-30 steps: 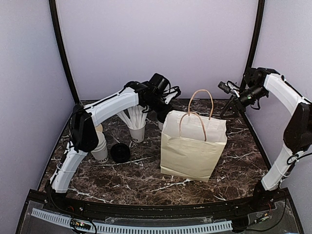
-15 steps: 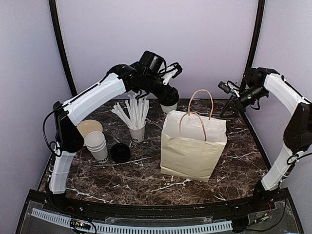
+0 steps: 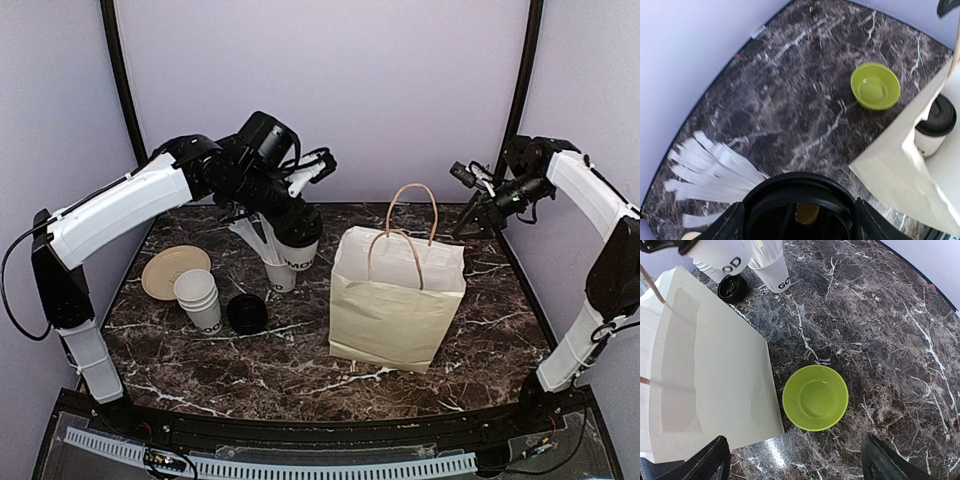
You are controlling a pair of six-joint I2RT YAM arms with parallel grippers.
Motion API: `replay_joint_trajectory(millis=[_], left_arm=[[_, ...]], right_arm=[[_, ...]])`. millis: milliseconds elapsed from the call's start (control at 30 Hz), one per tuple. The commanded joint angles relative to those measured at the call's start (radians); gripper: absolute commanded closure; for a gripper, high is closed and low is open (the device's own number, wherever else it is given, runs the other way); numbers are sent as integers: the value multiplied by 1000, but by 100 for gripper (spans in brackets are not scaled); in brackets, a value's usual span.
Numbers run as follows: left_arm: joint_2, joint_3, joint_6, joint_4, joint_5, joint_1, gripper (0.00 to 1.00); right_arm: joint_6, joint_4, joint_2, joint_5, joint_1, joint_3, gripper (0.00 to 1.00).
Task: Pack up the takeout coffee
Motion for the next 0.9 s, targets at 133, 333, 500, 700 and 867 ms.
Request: replay_joint_trajectory(millis=[133, 333, 500, 700, 867], left_arm=[[-154, -364, -120, 28, 72, -66, 36], [-190, -515, -181, 124, 81, -91, 36], [-234, -650, -199, 250, 78, -90, 36], [-304, -788, -222, 411, 95, -90, 36], [-305, -856, -230, 474, 144, -91, 35]], right_arm=[[-13, 34, -64, -35, 3, -71, 9], [-17, 41, -81, -32, 4, -96, 9], [-19, 41, -73, -30, 4, -96, 9], [-15, 45, -62, -35, 5, -98, 9], [-7, 58, -47, -44, 6, -103, 9]])
